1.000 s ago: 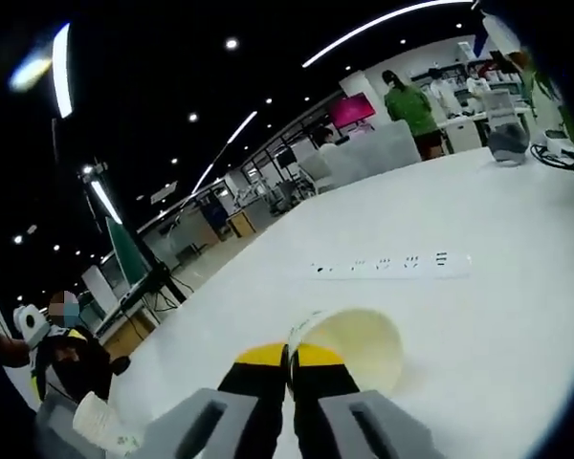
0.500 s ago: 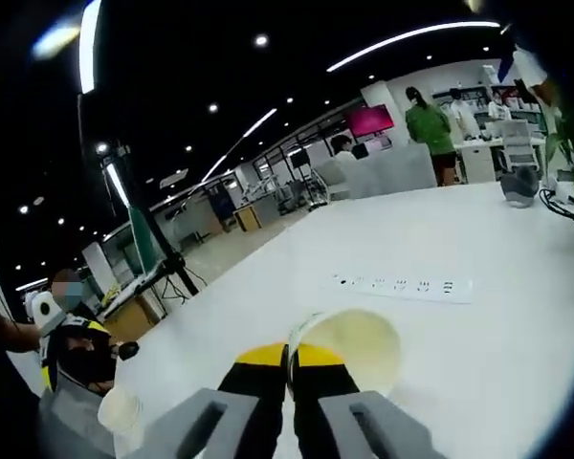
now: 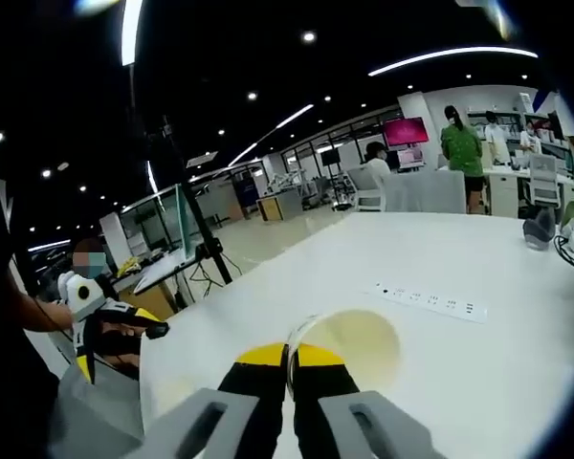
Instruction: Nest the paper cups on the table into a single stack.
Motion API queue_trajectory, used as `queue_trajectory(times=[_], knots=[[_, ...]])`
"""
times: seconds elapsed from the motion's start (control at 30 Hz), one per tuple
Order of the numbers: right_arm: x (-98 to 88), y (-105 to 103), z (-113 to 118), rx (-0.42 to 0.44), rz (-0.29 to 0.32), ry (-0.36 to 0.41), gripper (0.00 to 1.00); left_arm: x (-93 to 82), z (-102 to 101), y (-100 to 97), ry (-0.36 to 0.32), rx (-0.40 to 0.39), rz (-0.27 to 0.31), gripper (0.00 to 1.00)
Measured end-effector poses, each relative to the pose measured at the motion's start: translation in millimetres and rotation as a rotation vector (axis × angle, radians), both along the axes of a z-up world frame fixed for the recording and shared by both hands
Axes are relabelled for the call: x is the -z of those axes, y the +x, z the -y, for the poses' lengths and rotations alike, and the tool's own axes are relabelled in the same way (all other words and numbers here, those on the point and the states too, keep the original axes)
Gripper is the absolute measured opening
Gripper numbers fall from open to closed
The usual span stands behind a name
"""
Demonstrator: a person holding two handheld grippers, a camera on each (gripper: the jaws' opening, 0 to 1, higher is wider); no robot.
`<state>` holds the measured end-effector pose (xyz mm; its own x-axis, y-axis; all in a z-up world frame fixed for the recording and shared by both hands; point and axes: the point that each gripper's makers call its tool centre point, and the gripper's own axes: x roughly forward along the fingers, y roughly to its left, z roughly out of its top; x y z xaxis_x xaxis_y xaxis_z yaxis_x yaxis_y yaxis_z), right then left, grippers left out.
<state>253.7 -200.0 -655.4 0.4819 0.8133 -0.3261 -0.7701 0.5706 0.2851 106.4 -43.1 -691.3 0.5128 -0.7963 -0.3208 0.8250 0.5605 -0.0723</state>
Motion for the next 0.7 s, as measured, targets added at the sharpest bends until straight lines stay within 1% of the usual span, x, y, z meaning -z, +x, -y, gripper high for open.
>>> queue_trajectory(times=[0.17, 0.3, 0.33, 0.4, 0.53, 0.7], knots=[[-12.4, -31.1, -15.1, -0.076, 0.038, -0.039, 0.00, 2.7, 0.2, -5.6, 0.025, 0.016, 0.009, 0.99], [-22.6, -56.9, -31.9, -0.145, 0.052, -0.063, 0.00, 2.0, 0.1, -8.9, 0.033, 0.020, 0.016, 0.99], [-23.8, -60.7, -34.9, -0.152, 0.053, -0.072, 0.00, 1.4, 0.2, -9.9, 0.034, 0.022, 0.018, 0.99], [-24.1, -71.9, -42.0, -0.195, 0.064, -0.108, 0.00, 0.1, 0.2, -12.1, 0.038, 0.025, 0.025, 0.99], [-24.2, -92.7, -57.9, -0.274, 0.070, -0.151, 0.00, -0.9, -1.5, -14.6, 0.041, 0.028, 0.031, 0.99], [-13.6, -109.3, -72.5, -0.345, 0.085, -0.229, 0.00, -1.1, -2.9, -17.8, 0.049, 0.032, 0.040, 0.99]])
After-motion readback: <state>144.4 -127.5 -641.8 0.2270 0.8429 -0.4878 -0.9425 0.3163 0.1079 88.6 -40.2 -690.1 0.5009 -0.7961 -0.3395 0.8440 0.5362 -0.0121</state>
